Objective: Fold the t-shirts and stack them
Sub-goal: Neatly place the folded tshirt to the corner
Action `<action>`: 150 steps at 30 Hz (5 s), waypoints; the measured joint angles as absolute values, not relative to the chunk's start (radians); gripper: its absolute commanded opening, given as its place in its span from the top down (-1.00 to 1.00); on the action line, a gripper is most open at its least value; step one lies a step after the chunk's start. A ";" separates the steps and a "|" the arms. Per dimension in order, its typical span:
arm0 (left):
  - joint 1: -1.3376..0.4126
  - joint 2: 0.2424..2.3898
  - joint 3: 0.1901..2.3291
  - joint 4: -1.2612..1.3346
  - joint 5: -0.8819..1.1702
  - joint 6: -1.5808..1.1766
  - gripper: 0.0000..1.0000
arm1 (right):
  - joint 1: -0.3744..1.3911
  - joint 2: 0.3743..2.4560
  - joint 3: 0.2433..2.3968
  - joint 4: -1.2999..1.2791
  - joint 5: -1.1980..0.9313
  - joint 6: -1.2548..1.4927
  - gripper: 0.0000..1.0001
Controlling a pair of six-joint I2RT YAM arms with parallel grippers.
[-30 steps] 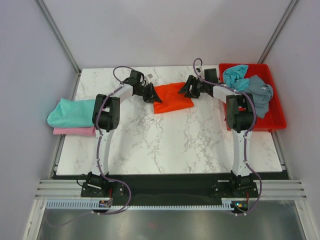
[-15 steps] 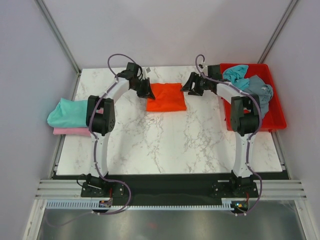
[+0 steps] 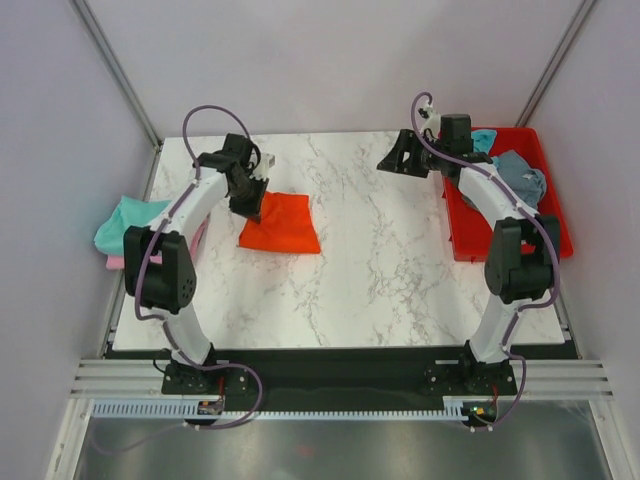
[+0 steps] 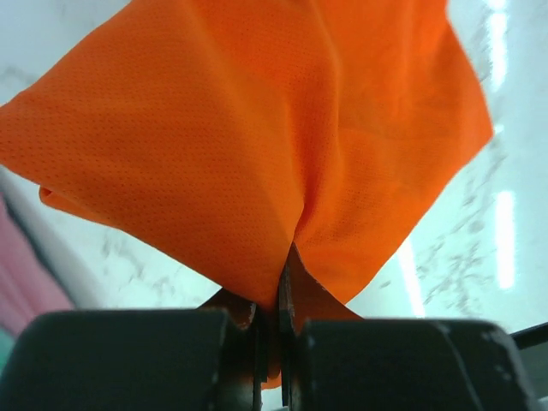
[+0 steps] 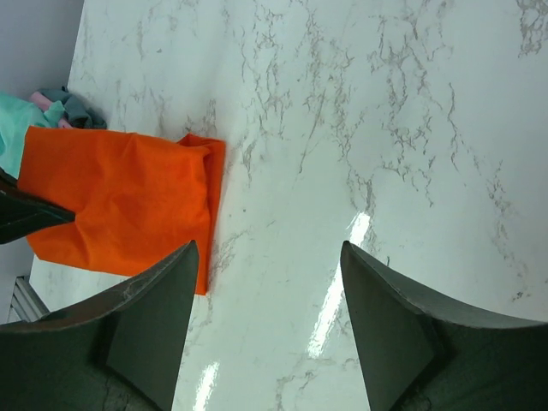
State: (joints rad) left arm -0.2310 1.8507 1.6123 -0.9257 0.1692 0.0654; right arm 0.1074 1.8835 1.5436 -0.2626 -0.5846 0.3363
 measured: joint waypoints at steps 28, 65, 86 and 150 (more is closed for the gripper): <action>-0.054 1.349 1.459 -0.965 -0.297 0.361 0.96 | 0.107 1.758 1.396 -0.284 -0.579 0.343 -0.51; 0.176 1.385 1.324 -0.941 -0.402 0.430 0.96 | 0.107 1.742 1.318 -0.233 -0.609 0.397 -0.52; 0.223 1.359 1.529 -0.775 -0.417 0.430 0.96 | 0.107 1.731 1.315 -0.216 -0.609 0.415 -0.51; 0.208 1.431 1.406 -0.835 -0.382 0.357 0.96 | 0.107 1.731 1.268 -0.172 -0.609 0.430 -0.51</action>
